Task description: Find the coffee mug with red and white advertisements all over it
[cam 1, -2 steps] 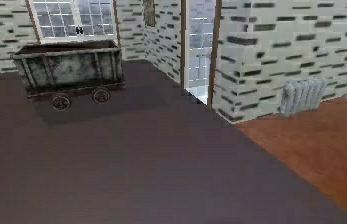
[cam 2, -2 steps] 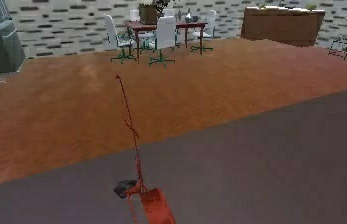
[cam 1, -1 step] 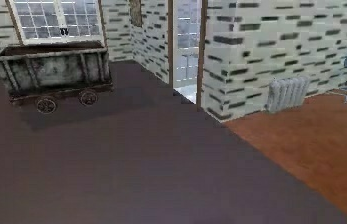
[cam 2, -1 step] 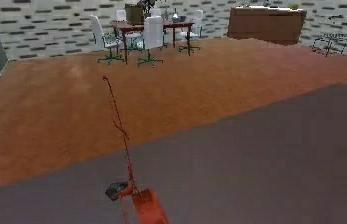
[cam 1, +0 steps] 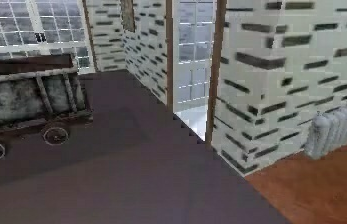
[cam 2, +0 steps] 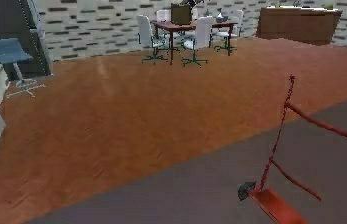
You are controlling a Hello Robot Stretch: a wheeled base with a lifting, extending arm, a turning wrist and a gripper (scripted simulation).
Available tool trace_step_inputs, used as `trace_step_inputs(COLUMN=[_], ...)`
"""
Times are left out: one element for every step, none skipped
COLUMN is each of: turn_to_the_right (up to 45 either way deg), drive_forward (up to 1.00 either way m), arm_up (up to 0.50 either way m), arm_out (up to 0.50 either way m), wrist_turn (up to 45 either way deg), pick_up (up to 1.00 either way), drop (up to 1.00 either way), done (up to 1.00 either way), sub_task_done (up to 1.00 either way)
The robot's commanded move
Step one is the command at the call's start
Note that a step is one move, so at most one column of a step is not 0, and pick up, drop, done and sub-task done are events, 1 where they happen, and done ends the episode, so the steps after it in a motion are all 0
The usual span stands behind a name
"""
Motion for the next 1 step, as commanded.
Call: trace_step_inputs(turn_to_the_right=[0.0], drive_forward=[1.0], arm_up=[0.0], arm_out=[0.0], wrist_turn=[0.0], pick_up=[0.0], drop=[0.0], done=[0.0], sub_task_done=[0.0])
